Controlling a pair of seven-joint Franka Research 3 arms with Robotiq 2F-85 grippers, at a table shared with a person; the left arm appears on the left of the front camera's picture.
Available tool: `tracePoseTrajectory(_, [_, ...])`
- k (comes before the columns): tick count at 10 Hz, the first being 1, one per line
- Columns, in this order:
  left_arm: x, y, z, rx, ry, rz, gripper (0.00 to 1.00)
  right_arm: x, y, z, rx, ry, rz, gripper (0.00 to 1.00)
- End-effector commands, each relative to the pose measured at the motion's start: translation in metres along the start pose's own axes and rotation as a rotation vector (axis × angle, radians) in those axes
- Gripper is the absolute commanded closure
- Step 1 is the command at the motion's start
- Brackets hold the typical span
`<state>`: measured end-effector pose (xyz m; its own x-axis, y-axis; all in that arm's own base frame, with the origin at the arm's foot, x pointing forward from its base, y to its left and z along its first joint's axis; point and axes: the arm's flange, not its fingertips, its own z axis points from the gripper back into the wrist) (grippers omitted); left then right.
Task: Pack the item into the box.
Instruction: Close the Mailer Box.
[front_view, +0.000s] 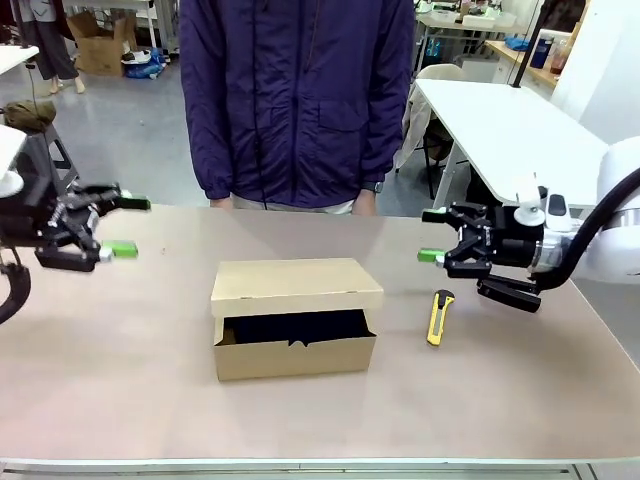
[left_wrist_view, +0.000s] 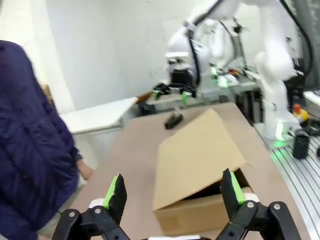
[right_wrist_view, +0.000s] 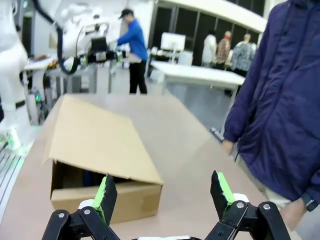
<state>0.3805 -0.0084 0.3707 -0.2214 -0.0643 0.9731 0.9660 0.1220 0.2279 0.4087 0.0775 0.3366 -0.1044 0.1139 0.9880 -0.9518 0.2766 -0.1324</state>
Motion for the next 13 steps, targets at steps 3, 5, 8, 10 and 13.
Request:
tracePoseTrajectory(3, [0.001, -0.036, -0.072, 0.123, -0.137, -0.006, 0.0, 0.019, 0.05, -0.045, 0.014, -0.11, -0.072, 0.0])
tracePoseTrajectory(5, [-0.013, -0.038, -0.108, 0.082, -0.1, 0.044, 0.0, 0.011, 0.05, -0.083, 0.138, -0.068, -0.123, 0.0])
tracePoseTrajectory(8, [-0.041, -0.046, -0.147, -0.019, -0.014, 0.117, 0.0, -0.005, 0.06, -0.116, 0.263, 0.02, -0.178, 0.0])
tracePoseTrajectory(10, [-0.065, -0.047, -0.156, -0.042, 0.04, 0.178, 0.0, -0.015, 0.069, -0.126, 0.327, 0.1, -0.208, 0.0])
tracePoseTrajectory(13, [-0.083, -0.05, -0.161, -0.071, 0.06, 0.235, 0.0, -0.029, 0.071, -0.129, 0.337, 0.174, -0.24, 0.0])
